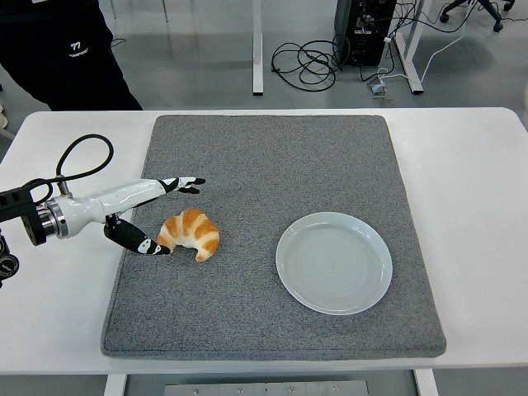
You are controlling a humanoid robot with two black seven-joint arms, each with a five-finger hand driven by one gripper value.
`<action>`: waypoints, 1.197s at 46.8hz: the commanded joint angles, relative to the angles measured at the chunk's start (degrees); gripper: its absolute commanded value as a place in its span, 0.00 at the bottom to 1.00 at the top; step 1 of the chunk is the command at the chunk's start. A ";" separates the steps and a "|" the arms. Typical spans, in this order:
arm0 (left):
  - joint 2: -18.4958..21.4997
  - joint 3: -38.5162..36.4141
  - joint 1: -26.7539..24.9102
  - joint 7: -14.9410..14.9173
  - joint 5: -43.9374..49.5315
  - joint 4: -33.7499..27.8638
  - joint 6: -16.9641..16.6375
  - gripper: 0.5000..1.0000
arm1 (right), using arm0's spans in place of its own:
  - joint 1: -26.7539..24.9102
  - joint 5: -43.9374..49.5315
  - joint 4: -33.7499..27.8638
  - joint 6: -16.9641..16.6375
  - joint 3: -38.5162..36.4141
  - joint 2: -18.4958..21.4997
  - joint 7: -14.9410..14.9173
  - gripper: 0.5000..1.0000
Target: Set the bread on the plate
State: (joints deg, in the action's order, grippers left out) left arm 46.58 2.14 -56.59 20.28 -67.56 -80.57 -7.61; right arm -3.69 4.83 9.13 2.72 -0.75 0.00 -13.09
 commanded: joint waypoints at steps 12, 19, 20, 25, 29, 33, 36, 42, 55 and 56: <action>-2.98 -0.03 2.97 3.18 -0.03 5.16 -3.64 0.86 | 0.00 0.00 0.01 0.00 -0.13 0.00 0.00 1.00; -4.57 0.06 3.94 4.32 0.06 7.00 -4.87 0.86 | 0.00 0.00 0.01 0.00 -0.13 0.00 0.00 1.00; -4.83 -0.03 4.12 4.33 0.06 7.36 -5.05 0.86 | -0.09 0.00 0.01 0.00 -0.13 0.00 0.00 1.00; -6.32 0.06 4.38 5.20 0.15 8.94 -5.84 0.86 | -0.09 0.00 0.01 0.00 -0.13 0.00 0.00 1.00; -7.47 0.06 4.47 5.38 0.15 9.73 -6.10 0.86 | -0.09 0.00 0.01 0.00 -0.13 0.00 0.00 1.00; -8.08 0.06 4.47 5.47 0.15 10.43 -6.28 0.86 | -0.09 0.00 0.01 0.00 -0.13 0.00 0.00 1.00; -8.43 0.06 4.47 5.47 0.24 11.22 -6.28 0.86 | 0.00 0.00 0.01 0.00 -0.13 0.00 0.00 1.00; -9.49 0.06 4.47 5.91 0.32 12.63 -6.28 0.86 | -0.09 0.00 0.01 0.00 -0.04 0.00 0.00 1.00; -12.48 0.15 4.47 7.75 0.85 16.76 -6.28 0.86 | -0.09 0.00 0.01 0.00 0.05 0.00 0.00 1.00; -12.57 0.15 4.47 7.75 0.85 16.94 -6.28 0.86 | -0.09 0.00 0.01 0.00 0.05 0.00 0.00 1.00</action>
State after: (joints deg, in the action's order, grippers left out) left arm 34.47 2.26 -52.12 27.89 -66.71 -64.16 -13.90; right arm -3.72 4.83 9.14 2.72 -0.70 0.00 -13.09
